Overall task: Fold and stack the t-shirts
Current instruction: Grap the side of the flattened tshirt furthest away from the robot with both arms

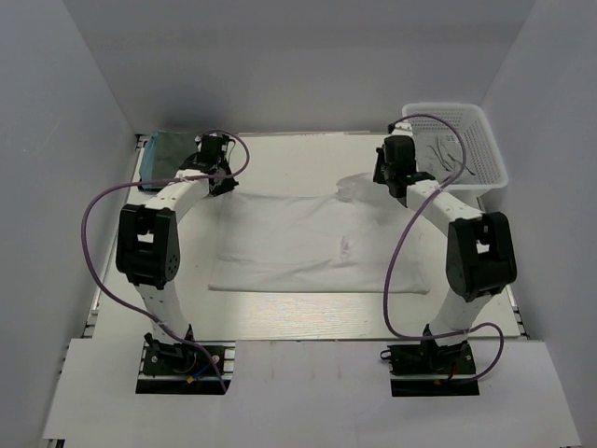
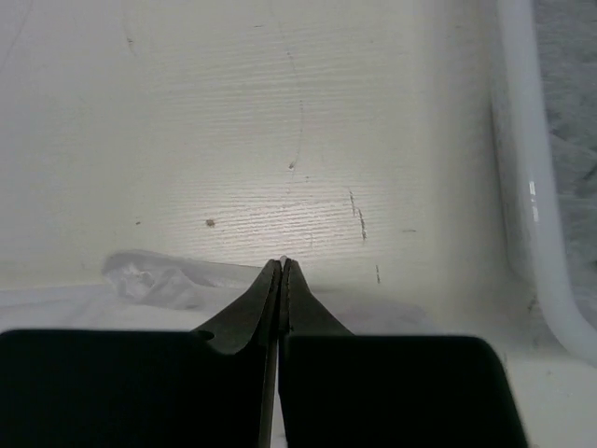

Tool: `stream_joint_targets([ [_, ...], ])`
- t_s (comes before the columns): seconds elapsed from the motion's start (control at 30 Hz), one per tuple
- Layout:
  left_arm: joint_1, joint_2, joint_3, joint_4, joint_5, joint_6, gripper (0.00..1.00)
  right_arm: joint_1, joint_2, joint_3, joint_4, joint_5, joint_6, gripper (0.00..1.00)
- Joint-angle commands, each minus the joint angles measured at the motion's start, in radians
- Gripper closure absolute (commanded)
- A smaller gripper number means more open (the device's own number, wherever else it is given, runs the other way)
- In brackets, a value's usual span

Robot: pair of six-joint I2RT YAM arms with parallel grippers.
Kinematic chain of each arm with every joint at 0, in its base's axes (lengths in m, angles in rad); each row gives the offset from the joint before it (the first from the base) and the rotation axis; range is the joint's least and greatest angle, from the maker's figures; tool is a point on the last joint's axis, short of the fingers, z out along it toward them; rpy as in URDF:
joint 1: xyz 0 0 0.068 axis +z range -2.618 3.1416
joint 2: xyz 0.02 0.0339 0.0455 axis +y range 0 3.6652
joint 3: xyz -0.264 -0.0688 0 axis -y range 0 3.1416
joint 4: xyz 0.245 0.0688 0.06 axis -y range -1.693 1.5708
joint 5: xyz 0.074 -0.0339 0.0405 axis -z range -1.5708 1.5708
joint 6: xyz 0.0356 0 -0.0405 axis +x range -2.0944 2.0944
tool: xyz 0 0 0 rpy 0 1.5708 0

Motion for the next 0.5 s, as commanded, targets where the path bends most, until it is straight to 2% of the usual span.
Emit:
stream_joint_targets([
  [0.0, -0.004, -0.081, -0.047, 0.027, 0.025, 0.038, 1.0, 0.007, -0.097, -0.099, 0.044, 0.042, 0.013, 1.0],
  [0.2, -0.004, -0.165, -0.149, 0.047, 0.025, 0.038, 1.0, 0.002, -0.293, -0.26, 0.022, 0.081, 0.053, 1.0],
  [0.47, -0.004, -0.28, -0.264, 0.07, 0.005, 0.038, 1.0, -0.002, -0.502, -0.389, -0.004, 0.114, 0.078, 1.0],
])
